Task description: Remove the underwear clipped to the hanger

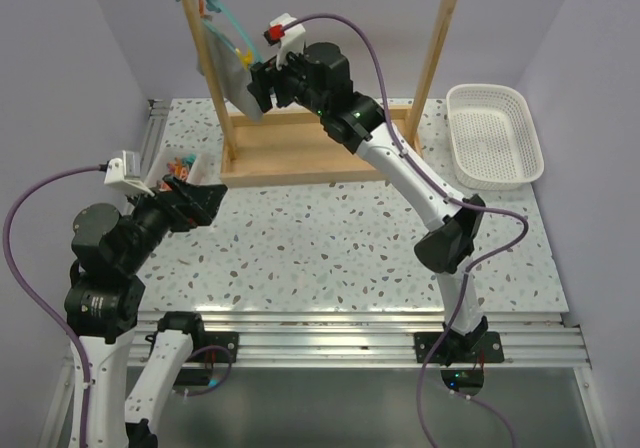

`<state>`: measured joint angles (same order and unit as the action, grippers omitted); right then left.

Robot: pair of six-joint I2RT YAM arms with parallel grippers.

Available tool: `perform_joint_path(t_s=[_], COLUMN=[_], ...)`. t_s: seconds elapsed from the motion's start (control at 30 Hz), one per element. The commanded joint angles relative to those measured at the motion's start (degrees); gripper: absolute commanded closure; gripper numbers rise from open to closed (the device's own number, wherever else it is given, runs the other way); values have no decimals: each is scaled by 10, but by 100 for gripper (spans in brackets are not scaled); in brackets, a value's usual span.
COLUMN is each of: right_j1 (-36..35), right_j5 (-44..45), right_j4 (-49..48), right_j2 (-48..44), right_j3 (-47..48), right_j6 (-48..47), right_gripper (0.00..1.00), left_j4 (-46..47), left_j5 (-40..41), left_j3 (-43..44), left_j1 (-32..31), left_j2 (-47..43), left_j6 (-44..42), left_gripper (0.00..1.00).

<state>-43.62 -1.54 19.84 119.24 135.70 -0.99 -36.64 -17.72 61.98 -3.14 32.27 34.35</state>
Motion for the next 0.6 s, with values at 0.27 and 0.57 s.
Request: perform_joint_path(t_s=[0.27,0.57], right_j1=[-4,-3], right_j5=[81,69], right_j4=[-100,-123], right_j2=[47,29], right_j3=[71,69], right_j6=[-23,-5], right_gripper=[53,100], left_j4=[-19,-17], left_j5=[13,15], left_j3=[2,-15], left_j1=[-1,-1], left_j2=[-16,-35], left_j6=[-7,14], left_gripper=[0,0])
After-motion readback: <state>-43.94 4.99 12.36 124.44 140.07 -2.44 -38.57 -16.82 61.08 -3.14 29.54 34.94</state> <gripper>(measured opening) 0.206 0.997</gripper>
